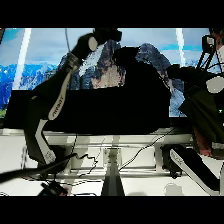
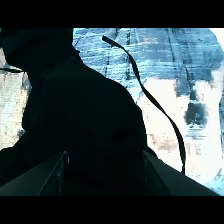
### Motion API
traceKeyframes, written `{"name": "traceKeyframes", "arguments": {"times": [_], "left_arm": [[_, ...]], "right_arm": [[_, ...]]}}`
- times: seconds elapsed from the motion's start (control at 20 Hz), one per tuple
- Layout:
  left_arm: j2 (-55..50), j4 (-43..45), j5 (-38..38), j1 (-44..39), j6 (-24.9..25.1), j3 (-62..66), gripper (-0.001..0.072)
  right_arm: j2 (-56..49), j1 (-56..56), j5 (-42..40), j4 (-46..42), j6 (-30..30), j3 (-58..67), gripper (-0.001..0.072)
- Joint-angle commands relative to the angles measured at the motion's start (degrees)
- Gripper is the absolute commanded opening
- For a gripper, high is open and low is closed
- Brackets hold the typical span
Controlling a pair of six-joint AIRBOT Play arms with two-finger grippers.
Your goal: Fold the clothes and pants, and hang the long-sleeved shirts on hangers.
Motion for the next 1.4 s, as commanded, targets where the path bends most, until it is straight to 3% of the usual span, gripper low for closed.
{"name": "traceKeyframes", "arguments": {"times": [0.0,0.05,0.1,0.3,0.4,0.5,0.7,0.95,1.0,1.05,1.15,1.35], "left_arm": [[4.0,0.0,-15.3,1.8,0.0,-0.1,0.0036],[3.5,-0.1,-21.1,1.8,0.0,-0.1,0.0334],[2.7,0.0,-24.6,1.2,0.0,-0.2,0.0681],[-3.6,0.1,-23.6,-1.4,0.0,0.1,0.0698],[-7.0,4.1,-25.0,-2.1,0.0,1.8,0.0697],[-9.4,7.2,-25.9,-2.3,0.1,3.3,0.0689],[-11.5,7.7,-19.9,-3.1,0.5,3.3,0.0686],[-14.8,7.7,-7.3,-5.8,2.8,3.3,0.0595],[-15.3,8.4,-6.7,-5.9,2.8,3.9,0.0543],[-15.4,9.0,-5.8,-6.0,2.8,4.0,0.0441],[-15.5,9.0,-4.6,-6.1,2.8,4.0,0.0014],[-14.0,9.0,0.7,-5.6,2.6,4.0,0.0012]], "right_arm": [[0.0,0.0,-0.1,-0.2,0.0,0.1,0.0523],[0.0,0.0,-0.2,-0.2,0.0,0.1,0.0523],[0.0,0.0,-0.1,-0.2,0.0,0.1,0.0523],[0.0,0.0,-0.1,-0.2,0.0,0.1,0.0524],[0.0,0.0,-0.2,-0.2,0.0,0.1,0.0524],[0.0,0.0,-0.3,-0.3,0.0,0.1,0.0524],[0.0,0.0,-2.4,-0.2,0.0,0.1,0.0523],[0.0,0.0,-3.0,-0.2,0.0,0.1,0.0524],[0.0,0.0,-2.9,-0.2,0.0,0.1,0.0524],[0.0,0.0,-2.7,-0.2,0.0,0.1,0.0523],[0.0,0.0,-2.7,-0.2,0.0,0.1,0.0524],[0.0,0.0,-2.7,-0.3,0.0,0.1,0.0523]]}}
